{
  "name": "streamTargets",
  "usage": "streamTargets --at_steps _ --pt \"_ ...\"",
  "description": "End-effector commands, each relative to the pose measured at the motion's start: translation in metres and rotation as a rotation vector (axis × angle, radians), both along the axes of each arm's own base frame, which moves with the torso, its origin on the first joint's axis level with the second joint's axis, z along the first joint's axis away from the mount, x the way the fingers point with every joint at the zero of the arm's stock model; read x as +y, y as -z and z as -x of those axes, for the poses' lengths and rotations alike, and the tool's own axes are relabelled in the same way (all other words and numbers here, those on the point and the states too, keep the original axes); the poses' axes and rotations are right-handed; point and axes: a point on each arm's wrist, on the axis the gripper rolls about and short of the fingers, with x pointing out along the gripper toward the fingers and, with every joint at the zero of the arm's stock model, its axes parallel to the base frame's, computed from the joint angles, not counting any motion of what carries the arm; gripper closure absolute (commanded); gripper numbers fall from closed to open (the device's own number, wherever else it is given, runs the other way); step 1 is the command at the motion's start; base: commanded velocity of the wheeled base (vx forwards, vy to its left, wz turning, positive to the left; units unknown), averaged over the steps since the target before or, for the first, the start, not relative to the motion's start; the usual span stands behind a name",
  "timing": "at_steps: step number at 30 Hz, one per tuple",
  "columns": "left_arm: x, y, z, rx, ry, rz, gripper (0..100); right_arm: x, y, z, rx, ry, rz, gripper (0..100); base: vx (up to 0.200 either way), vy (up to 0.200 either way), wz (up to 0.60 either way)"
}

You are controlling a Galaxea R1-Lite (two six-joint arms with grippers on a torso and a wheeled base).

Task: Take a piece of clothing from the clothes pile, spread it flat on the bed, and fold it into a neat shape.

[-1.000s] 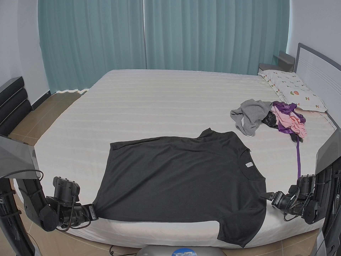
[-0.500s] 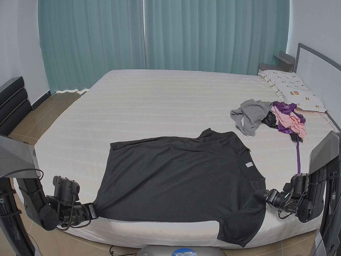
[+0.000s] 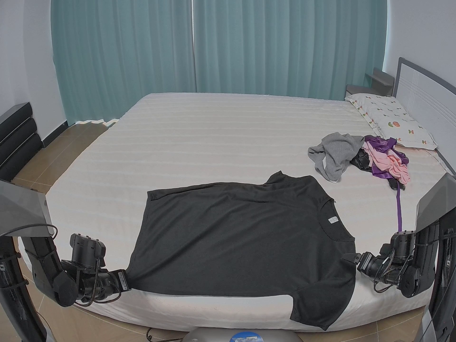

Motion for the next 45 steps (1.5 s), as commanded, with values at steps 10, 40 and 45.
streamTargets --at_steps 10,40,45 --pt "0.004 0.007 -0.004 0.023 -0.01 0.012 0 -0.003 -0.008 0.003 -0.023 0.013 0.004 0 0.0 0.0 0.0" --pt "0.012 0.019 -0.003 0.032 0.219 0.18 0 -0.003 -0.01 0.008 -0.014 0.014 0.003 0 0.0 0.0 0.0" --pt "0.009 0.023 -0.006 0.036 0.215 0.146 0 -0.003 -0.01 0.008 -0.015 0.015 0.004 0 0.0 0.0 0.0"
